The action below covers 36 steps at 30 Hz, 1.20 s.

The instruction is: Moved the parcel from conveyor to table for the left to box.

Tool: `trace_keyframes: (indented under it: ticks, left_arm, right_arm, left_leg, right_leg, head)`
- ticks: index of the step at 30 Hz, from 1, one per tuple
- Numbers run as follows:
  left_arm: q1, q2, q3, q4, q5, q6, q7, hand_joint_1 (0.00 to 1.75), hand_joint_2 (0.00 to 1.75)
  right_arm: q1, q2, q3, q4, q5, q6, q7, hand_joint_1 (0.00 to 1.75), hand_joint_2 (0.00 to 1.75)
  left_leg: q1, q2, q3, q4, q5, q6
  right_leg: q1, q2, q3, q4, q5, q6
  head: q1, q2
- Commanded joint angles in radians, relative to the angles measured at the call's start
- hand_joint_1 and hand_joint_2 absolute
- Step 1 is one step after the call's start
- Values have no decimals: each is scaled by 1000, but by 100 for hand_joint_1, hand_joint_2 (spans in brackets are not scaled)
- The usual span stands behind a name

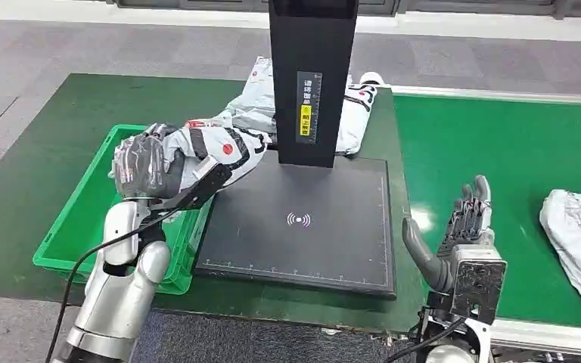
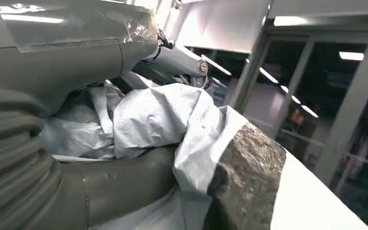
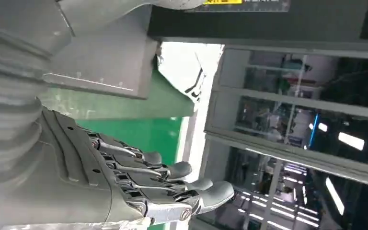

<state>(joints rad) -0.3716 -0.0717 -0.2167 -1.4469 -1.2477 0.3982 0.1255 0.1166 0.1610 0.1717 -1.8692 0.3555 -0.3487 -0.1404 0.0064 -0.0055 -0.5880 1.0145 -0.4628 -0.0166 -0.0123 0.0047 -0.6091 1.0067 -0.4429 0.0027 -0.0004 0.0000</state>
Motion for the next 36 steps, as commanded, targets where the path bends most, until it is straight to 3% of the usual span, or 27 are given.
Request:
trace_keyframes:
  ticks: [1,7,29,30,31,33,34,36]
  left_arm:
    - [15,52,139,-91,-167,35,70,175,175]
    - [-39,88,227,-11,-230,70,71,175,175]
    - [-82,77,246,104,-184,58,46,175,175]
    - [-88,73,238,120,-154,29,39,106,175]
    - [-95,73,230,143,-128,-14,40,5,175]
    - [-113,87,206,202,-75,-89,52,0,175]
    - [-119,86,203,226,-61,-103,48,0,0]
    - [-125,95,195,260,-35,-113,34,0,0]
  right_arm:
    - [7,22,-50,0,3,26,11,0,175]
    - [-32,11,-38,45,7,31,14,0,175]
    - [-21,-21,-13,60,-4,1,7,0,175]
    - [-23,-25,-11,64,-6,-2,6,0,175]
    - [-25,-27,-9,66,-8,-4,6,0,175]
    - [-29,-31,-9,71,-14,1,5,0,175]
    - [-33,-30,-9,74,-17,4,5,0,175]
    - [-37,-26,-10,75,-19,5,5,0,175]
  left_leg:
    - [0,1,1,-1,0,0]
    - [0,2,2,-1,0,0]
    - [2,-1,3,-2,0,-1]
    - [3,-1,2,-1,0,-1]
    - [2,-2,3,-2,0,-1]
    - [3,-2,4,-2,1,0]
    - [3,-2,2,-1,1,-1]
    - [2,-2,3,-2,1,-1]
  right_leg:
    - [0,1,1,0,0,0]
    - [2,2,1,-1,0,-1]
    - [3,-1,4,-2,0,-1]
    - [3,-1,2,-2,0,-1]
    - [3,-2,4,-2,0,-1]
    - [3,-3,5,-3,0,-1]
    - [3,-3,3,-2,0,-1]
    - [3,-3,4,-2,0,-1]
  head:
    - [0,0]
    - [0,0]
    - [0,0]
    - [0,0]
    - [0,0]
    - [0,0]
    - [0,0]
    - [0,0]
